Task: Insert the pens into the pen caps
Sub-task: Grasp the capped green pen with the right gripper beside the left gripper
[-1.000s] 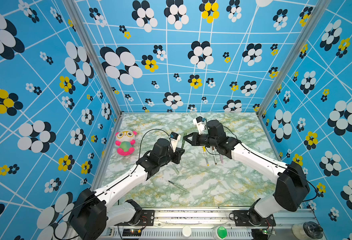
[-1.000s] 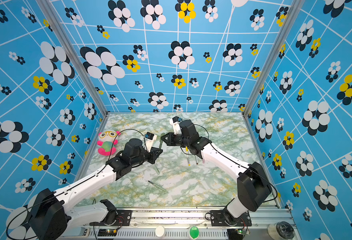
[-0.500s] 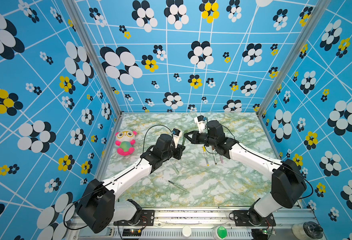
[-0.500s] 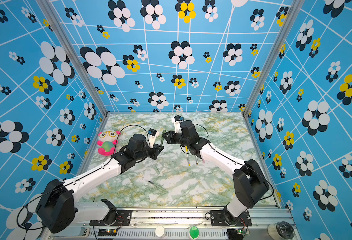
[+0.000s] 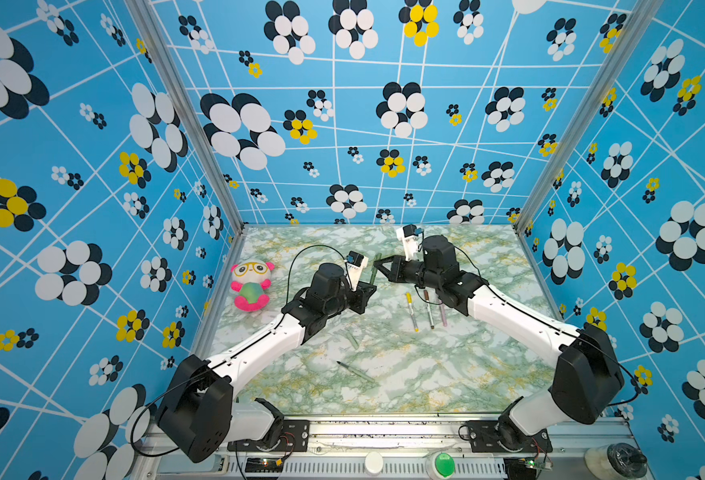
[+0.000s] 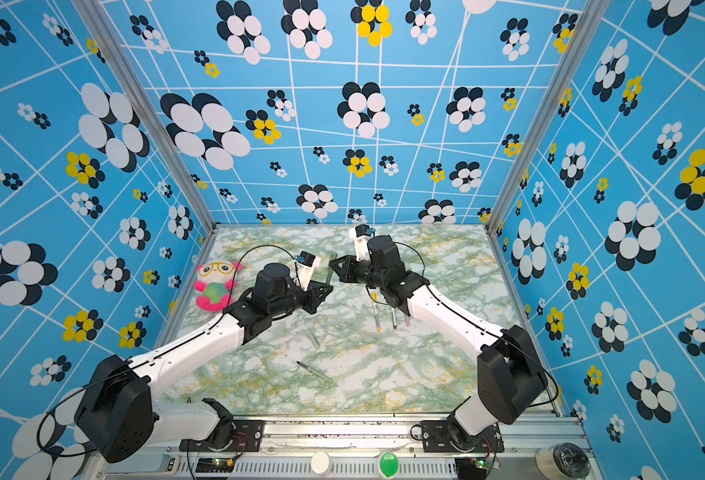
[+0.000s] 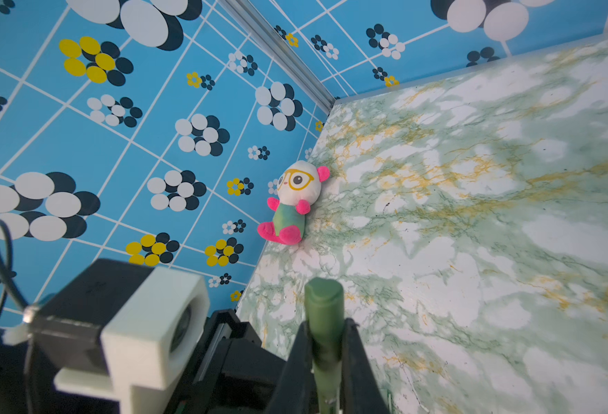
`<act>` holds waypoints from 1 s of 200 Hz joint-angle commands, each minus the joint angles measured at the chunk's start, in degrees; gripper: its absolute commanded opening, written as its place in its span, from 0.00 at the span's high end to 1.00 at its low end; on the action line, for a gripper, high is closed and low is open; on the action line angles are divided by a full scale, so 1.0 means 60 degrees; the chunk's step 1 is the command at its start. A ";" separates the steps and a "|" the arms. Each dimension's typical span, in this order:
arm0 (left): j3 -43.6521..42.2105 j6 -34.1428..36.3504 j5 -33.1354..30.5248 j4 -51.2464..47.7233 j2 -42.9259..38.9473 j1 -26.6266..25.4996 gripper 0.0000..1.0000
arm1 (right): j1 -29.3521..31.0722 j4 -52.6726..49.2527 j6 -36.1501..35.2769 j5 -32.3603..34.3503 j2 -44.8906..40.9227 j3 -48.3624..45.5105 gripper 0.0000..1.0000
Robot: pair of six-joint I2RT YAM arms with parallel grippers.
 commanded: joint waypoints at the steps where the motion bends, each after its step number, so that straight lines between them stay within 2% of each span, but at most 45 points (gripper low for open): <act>1: -0.0250 -0.0295 -0.0027 0.2445 -0.0583 0.0090 1.00 | -0.0044 -0.2061 -0.0054 -0.1036 -0.0597 0.0069 0.81; 27: -0.1078 -0.0757 -0.0067 0.2115 -0.0912 0.0089 1.00 | -0.0305 -0.2220 -0.0251 -0.0702 -0.1597 0.0260 0.64; 58: -0.1438 -0.1126 0.0156 0.1835 -0.1242 0.0050 1.00 | -0.0338 -0.2858 -0.0689 -0.0689 -0.2050 0.0491 0.56; 107: -0.1322 -0.1813 0.0473 0.2044 -0.1401 -0.0028 1.00 | -0.0293 -0.2176 -0.0742 -0.1070 -0.1864 -0.0067 0.63; 160: -0.1428 -0.1587 0.1284 0.2510 -0.1455 -0.0206 1.00 | -0.0206 -0.1896 -0.1001 -0.1225 -0.1982 -0.0319 0.69; 200: -0.1446 -0.1879 0.1650 0.2970 -0.1311 -0.0282 1.00 | -0.0134 -0.1542 -0.0880 -0.1492 -0.1903 -0.0669 0.73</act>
